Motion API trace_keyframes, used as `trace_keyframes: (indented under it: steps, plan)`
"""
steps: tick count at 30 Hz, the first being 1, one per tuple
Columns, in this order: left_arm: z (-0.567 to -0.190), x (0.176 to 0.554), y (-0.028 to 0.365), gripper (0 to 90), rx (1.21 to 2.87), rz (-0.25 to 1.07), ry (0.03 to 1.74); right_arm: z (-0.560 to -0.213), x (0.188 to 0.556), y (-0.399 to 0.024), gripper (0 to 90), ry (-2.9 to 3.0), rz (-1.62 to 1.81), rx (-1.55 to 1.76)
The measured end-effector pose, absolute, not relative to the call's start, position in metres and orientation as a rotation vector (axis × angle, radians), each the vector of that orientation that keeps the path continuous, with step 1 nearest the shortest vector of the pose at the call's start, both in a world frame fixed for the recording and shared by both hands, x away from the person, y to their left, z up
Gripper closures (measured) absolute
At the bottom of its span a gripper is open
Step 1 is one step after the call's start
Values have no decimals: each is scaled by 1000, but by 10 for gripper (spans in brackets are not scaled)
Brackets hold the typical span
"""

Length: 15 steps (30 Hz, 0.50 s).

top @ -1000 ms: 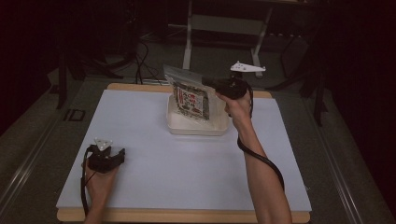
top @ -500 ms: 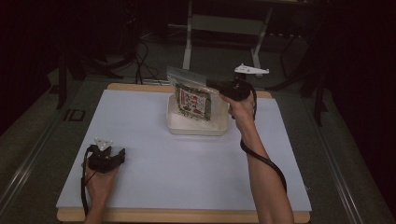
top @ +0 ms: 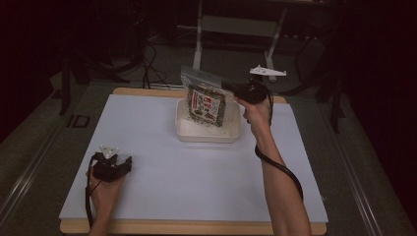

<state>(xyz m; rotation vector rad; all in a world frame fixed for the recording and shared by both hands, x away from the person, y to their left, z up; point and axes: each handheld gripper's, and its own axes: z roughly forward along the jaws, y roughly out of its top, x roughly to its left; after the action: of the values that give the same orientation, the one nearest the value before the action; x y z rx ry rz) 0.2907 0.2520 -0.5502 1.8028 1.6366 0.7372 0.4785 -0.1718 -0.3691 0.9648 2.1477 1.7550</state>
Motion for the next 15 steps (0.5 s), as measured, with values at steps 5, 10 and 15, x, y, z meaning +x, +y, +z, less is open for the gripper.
trace_keyframes:
  steps: [5, 10, 15]
  plan:
    - [-550, 291, 252, 427, 1804, 737, 1636, -374, 479, -169, 734, 2141, 1651, 994]
    - [-550, 291, 252, 427, 1806, 736, 1636, -379, 481, -171, 559, 2101, 1609, 1057]
    - [-550, 291, 252, 427, 1807, 737, 1634, -381, 483, -174, 476, 2099, 1567, 1098]
